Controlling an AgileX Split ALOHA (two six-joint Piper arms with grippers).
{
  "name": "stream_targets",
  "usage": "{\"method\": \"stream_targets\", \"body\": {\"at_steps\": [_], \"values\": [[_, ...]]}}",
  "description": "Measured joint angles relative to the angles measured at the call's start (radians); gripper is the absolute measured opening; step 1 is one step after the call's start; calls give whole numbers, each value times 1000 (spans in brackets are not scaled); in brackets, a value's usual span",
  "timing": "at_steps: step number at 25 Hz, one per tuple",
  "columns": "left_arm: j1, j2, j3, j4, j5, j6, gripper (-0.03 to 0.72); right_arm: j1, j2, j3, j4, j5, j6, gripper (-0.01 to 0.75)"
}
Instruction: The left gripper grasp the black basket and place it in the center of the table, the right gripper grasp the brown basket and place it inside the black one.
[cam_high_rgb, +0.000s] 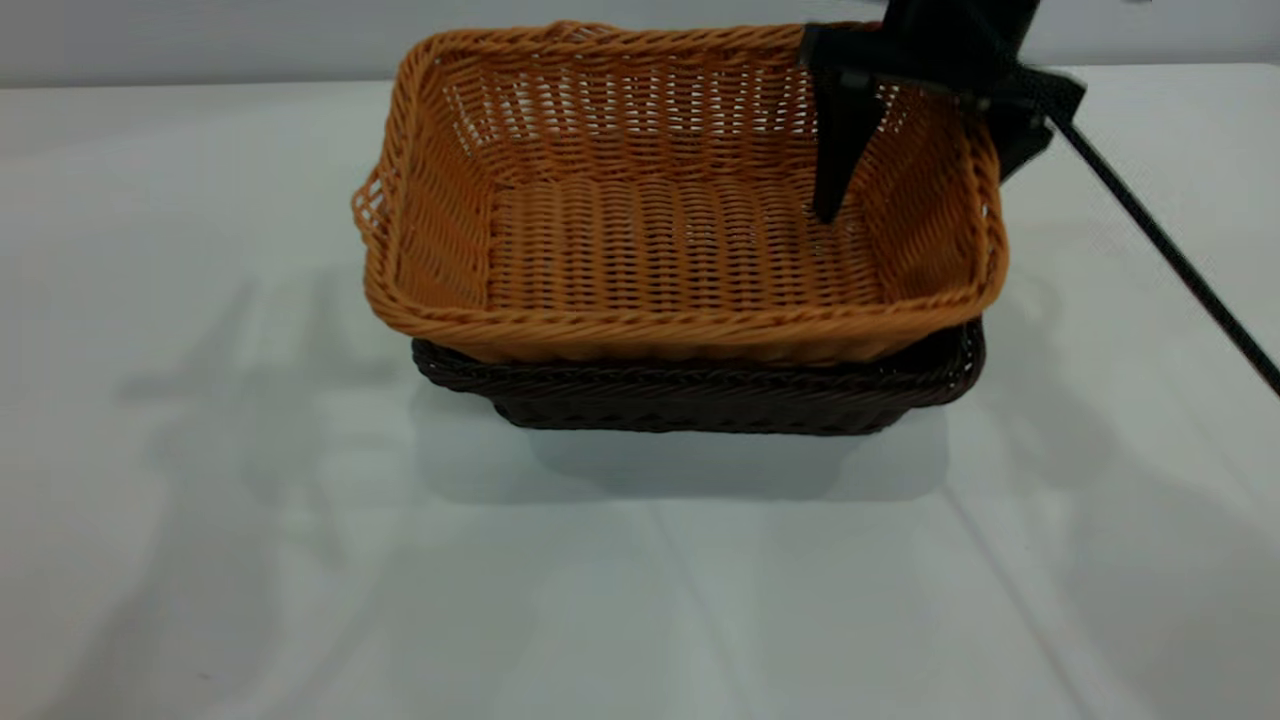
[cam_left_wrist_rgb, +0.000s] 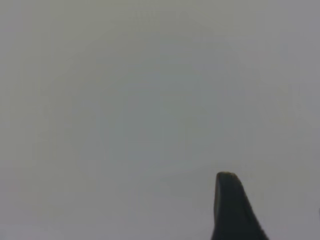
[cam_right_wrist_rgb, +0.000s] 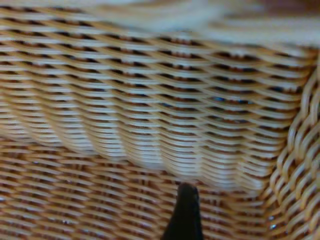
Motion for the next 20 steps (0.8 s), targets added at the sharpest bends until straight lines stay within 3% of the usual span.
{"method": "stream_targets", "body": {"at_steps": [5, 14, 17, 20], "values": [[0, 0, 0, -5, 0, 1, 341, -1, -4, -41, -68, 6, 34, 572], [0, -2, 0, -11, 6, 40, 363, -1, -143, -41, -192, 12, 77, 572], [0, -41, 0, -58, 75, 86, 363, -1, -255, -41, -190, 21, 77, 572], [0, -124, 0, -140, 232, 166, 363, -1, -399, -41, -190, 29, 75, 572]]}}
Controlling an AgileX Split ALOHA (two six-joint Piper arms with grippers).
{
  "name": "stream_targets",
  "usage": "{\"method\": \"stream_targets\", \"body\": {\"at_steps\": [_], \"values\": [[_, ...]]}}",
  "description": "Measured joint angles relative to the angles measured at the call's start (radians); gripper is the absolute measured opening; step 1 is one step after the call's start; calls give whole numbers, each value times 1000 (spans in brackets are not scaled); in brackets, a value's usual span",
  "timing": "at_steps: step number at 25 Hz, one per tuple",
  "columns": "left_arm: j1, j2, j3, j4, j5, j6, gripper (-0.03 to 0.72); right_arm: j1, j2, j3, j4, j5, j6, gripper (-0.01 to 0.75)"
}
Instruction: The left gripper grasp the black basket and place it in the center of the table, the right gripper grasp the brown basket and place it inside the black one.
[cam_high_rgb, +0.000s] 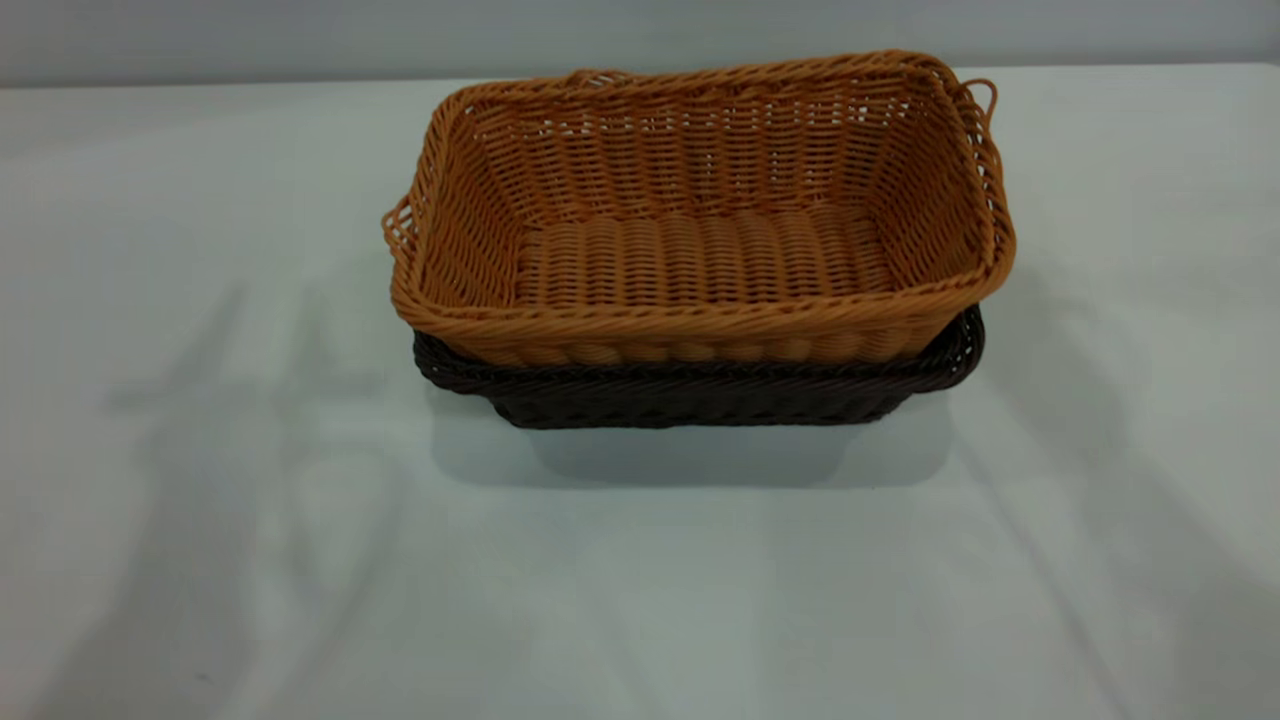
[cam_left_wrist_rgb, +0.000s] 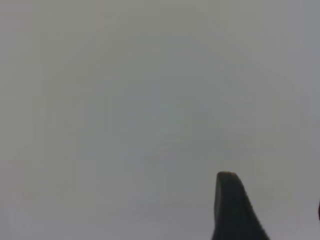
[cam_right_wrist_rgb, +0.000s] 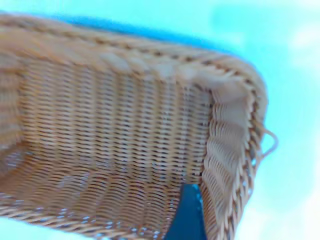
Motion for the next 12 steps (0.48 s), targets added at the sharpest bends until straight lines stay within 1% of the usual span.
{"method": "stream_targets", "body": {"at_steps": [4, 6, 9, 12], "values": [[0, -151, 0, -65, 352, 169, 363, -1, -227, 0, 2, 12, -4, 572], [0, -215, 0, -124, 528, 252, 363, -1, -336, 1, 2, 21, -5, 572], [0, -291, 0, -250, 717, 384, 363, -1, -503, 32, -2, 27, -5, 572], [0, -343, 0, -388, 845, 482, 363, -2, -681, 100, -4, 31, -5, 571]]}}
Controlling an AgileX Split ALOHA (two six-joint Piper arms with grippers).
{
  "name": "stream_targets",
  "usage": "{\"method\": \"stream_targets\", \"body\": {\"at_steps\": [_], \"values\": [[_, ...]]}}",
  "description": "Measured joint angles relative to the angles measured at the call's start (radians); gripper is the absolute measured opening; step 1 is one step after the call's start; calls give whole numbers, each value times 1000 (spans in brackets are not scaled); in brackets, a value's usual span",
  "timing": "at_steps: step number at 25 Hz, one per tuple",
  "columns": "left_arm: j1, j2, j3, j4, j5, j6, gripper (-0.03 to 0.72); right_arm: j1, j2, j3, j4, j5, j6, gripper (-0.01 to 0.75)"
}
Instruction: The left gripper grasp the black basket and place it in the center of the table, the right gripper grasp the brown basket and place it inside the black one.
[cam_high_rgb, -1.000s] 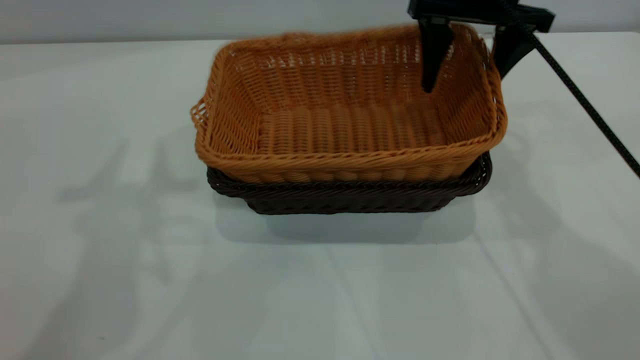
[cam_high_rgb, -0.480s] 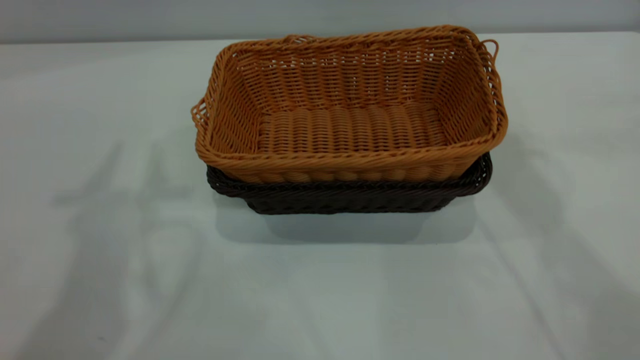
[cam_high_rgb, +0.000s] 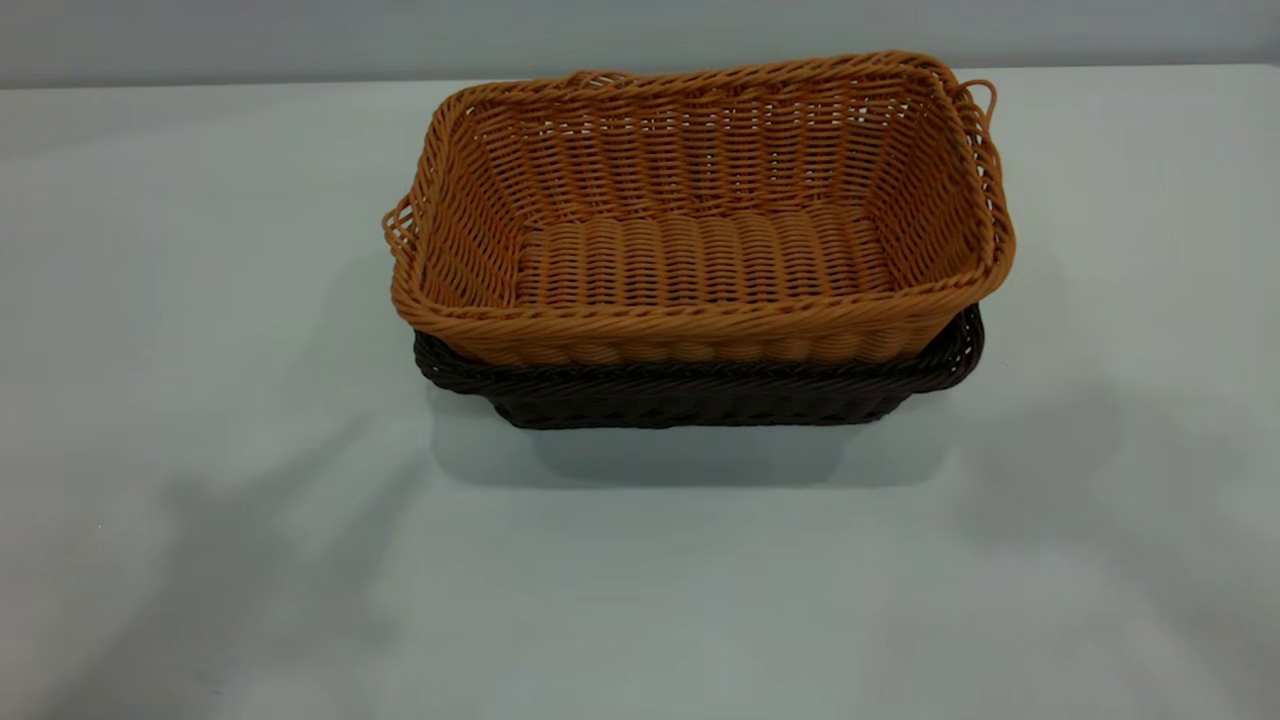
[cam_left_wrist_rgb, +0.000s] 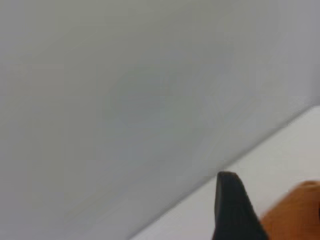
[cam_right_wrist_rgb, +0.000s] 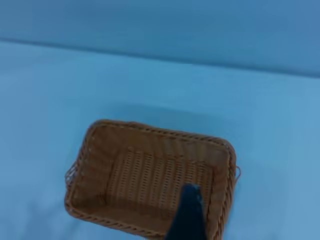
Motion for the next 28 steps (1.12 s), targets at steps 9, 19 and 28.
{"method": "stream_targets", "body": {"at_steps": [9, 19, 28], "values": [[0, -41, 0, 102, 538, -258, 363, 0, -533, 428, -57, 13, 66, 567], [0, -49, 0, 998, 1152, -1197, 363, 0, -964, 922, -163, -23, 186, 565], [0, -185, 130, 1175, 1211, -1496, 363, 0, -1033, 1236, -212, -22, 163, 565]]}}
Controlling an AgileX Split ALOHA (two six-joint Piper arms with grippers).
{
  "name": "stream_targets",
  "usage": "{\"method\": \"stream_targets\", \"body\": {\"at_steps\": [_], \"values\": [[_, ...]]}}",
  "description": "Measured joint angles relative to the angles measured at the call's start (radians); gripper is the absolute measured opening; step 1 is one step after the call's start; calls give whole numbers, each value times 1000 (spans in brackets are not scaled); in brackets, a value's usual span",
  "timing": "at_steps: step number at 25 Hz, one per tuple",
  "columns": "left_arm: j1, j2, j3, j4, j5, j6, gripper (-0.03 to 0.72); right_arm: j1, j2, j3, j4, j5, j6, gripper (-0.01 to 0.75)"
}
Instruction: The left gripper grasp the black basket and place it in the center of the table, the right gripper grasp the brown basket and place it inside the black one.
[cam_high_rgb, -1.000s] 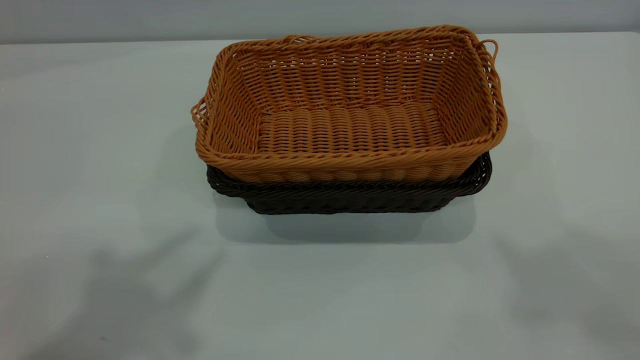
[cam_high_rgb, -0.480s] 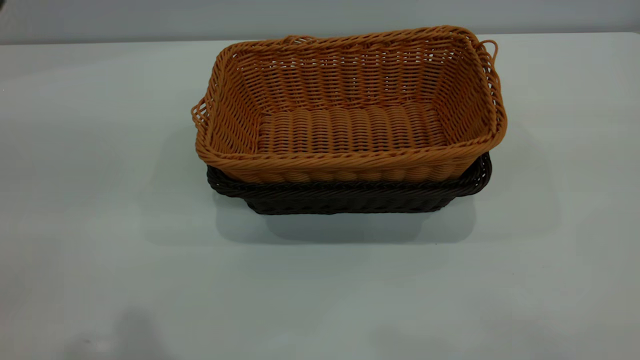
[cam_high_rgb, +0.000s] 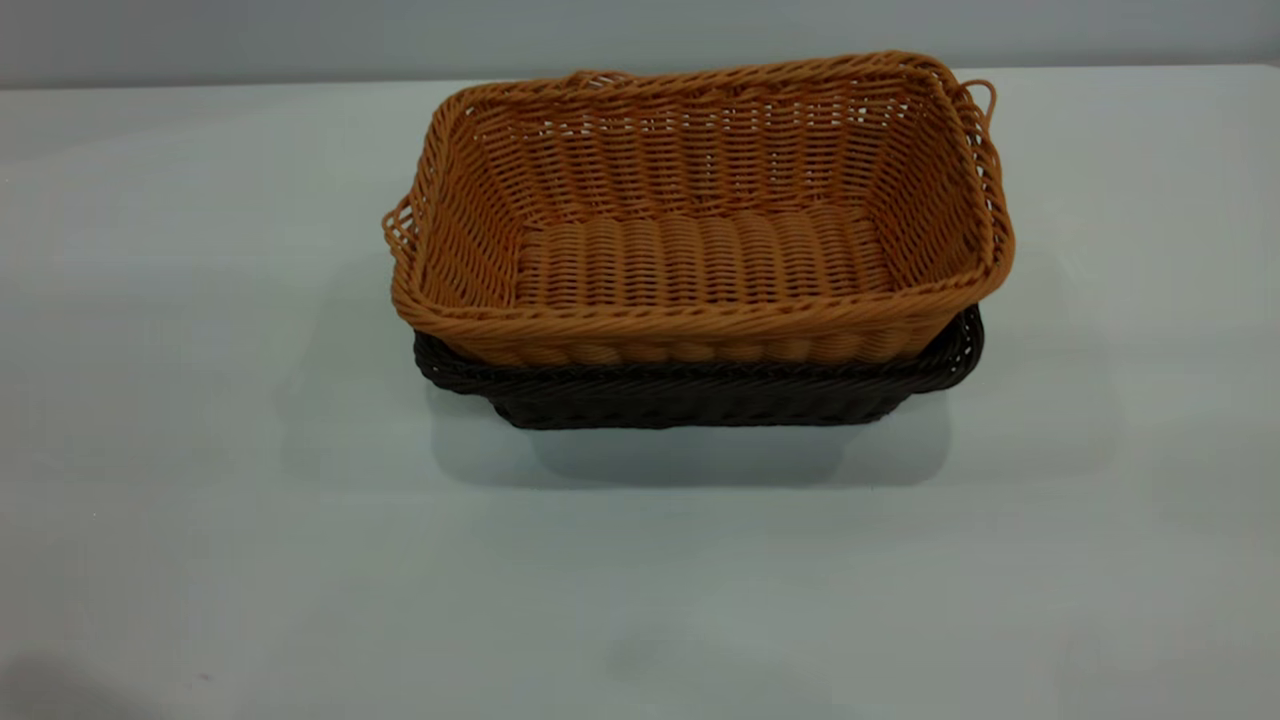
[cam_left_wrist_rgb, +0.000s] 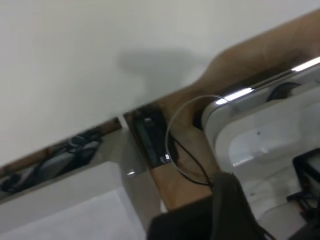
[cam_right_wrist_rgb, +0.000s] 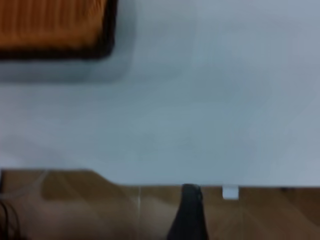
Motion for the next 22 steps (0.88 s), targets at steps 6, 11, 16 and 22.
{"method": "stream_targets", "body": {"at_steps": [6, 11, 16, 22], "values": [[0, -282, 159, -16, -57, -6, 363, 0, 0, 19, 1, -132, -33, 565], [0, -510, 178, -16, -61, 20, 363, 0, 0, 27, 1, -93, -35, 565], [0, -703, 178, -16, -58, 41, 363, 0, 0, 27, 1, -88, -35, 565], [84, -842, 178, -16, -44, 42, 363, -72, -24, 27, 2, -86, -36, 565]]}}
